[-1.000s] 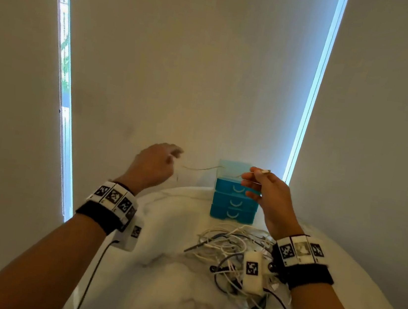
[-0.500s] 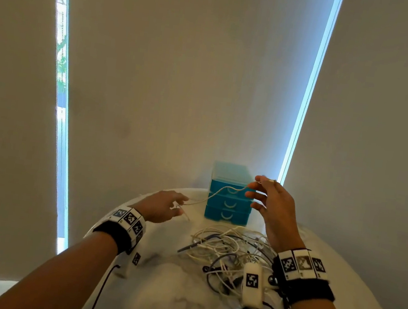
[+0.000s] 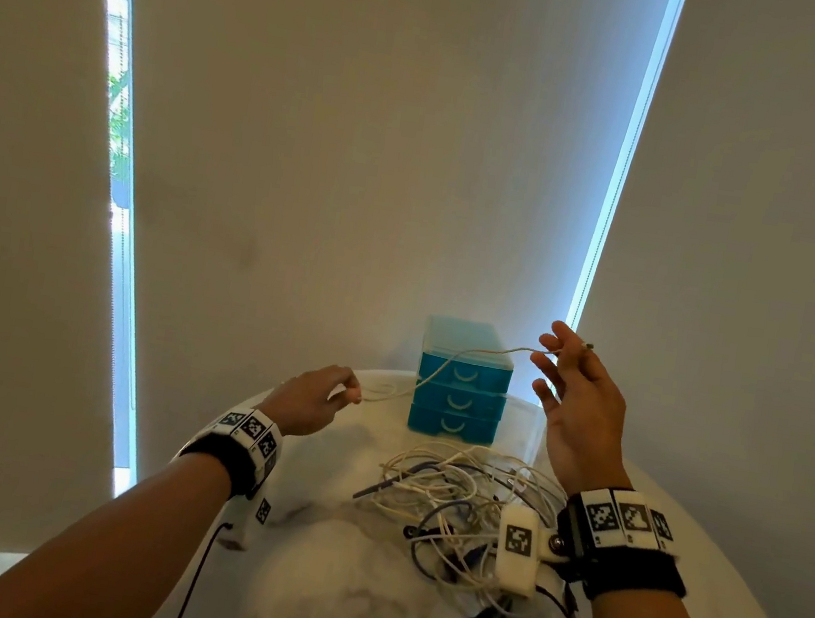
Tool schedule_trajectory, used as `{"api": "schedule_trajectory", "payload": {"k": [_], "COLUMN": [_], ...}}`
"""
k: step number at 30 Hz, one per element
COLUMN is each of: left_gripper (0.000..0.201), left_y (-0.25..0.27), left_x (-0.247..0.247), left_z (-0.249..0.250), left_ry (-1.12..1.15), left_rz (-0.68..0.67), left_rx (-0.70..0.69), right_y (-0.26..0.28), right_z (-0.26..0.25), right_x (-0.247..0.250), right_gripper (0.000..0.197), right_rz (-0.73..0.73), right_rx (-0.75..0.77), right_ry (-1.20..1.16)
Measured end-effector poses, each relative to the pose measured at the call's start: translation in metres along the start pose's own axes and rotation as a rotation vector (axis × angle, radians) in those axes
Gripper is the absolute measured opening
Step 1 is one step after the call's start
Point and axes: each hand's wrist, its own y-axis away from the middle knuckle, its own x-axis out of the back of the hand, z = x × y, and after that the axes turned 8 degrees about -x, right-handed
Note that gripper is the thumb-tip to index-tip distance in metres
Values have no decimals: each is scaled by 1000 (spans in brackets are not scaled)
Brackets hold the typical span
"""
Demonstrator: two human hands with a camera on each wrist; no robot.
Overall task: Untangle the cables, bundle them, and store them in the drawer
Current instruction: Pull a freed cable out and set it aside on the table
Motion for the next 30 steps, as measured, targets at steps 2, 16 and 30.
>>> {"api": "schedule_trajectory", "payload": {"k": [2, 16, 30], "left_gripper": [17, 23, 71], "left_y": [0, 34, -1], "left_x": [0, 40, 46], "left_z": [-3, -56, 147], "left_ry": [59, 108, 643], "left_rz": [41, 386, -52], "left_rx": [59, 628, -18], "right_y": [-3, -15, 15], "right_z": [-3, -9, 43], "right_x": [3, 7, -52], "right_gripper": [33, 6, 16], "right_rz": [-145, 118, -232], "right_rx": [-131, 153, -57], "right_ry": [-127, 168, 380]}}
